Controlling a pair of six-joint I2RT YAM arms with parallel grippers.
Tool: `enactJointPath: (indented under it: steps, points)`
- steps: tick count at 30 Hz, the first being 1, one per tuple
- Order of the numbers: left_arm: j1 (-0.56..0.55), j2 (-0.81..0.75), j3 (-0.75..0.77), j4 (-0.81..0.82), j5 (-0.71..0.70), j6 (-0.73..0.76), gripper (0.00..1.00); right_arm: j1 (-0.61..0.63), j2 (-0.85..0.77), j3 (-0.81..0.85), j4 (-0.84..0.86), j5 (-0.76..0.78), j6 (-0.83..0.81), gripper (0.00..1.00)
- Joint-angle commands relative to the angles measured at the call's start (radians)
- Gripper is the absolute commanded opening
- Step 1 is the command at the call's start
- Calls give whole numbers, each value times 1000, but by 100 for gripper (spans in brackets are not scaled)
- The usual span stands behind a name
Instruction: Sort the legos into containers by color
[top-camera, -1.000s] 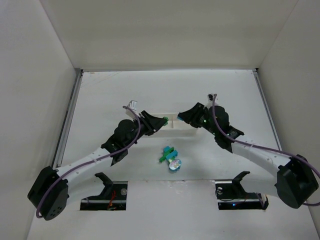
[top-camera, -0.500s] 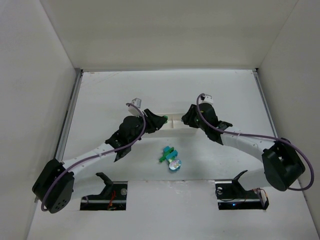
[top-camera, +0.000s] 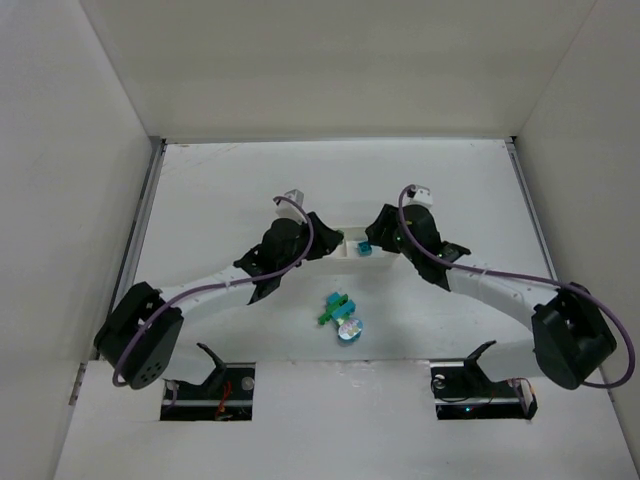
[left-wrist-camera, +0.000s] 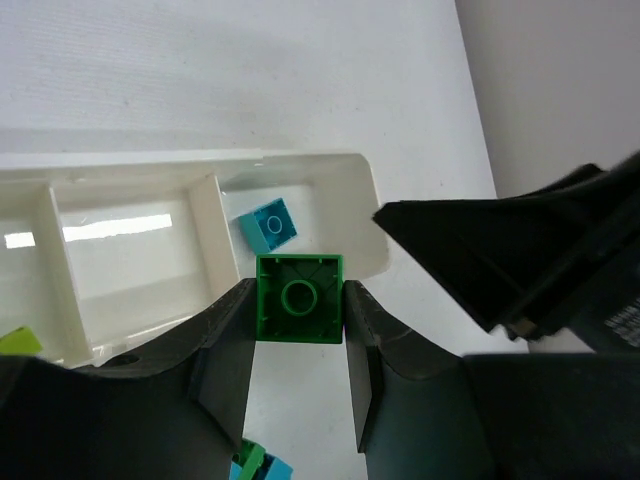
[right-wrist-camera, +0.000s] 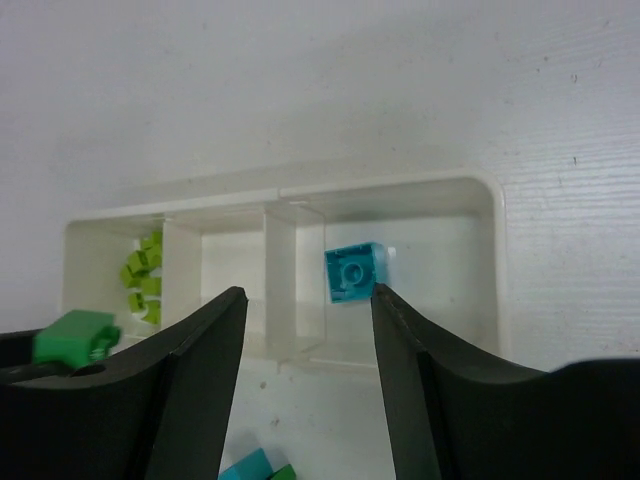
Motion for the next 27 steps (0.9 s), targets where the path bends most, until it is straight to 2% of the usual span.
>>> enactJointPath:
  steps: [1, 10, 13, 20, 24, 27]
  points:
    - [-8, 41, 80, -3, -16, 64, 14, -5, -91, -12, 39, 23, -15, 59]
    - [-31, 188, 168, -109, -144, 179, 16, 4, -264, -161, 91, 7, 14, 60]
    - [-52, 210, 183, -112, -196, 215, 21, 22, -292, -186, 93, 2, 25, 60]
    - [-66, 221, 194, -113, -239, 226, 32, 116, -306, -209, 83, 2, 13, 72]
    - [-68, 190, 180, -104, -243, 231, 47, 157, -339, -224, 56, 7, 4, 80]
    - [-66, 139, 162, -101, -248, 237, 52, 200, -358, -232, 16, 11, -13, 87]
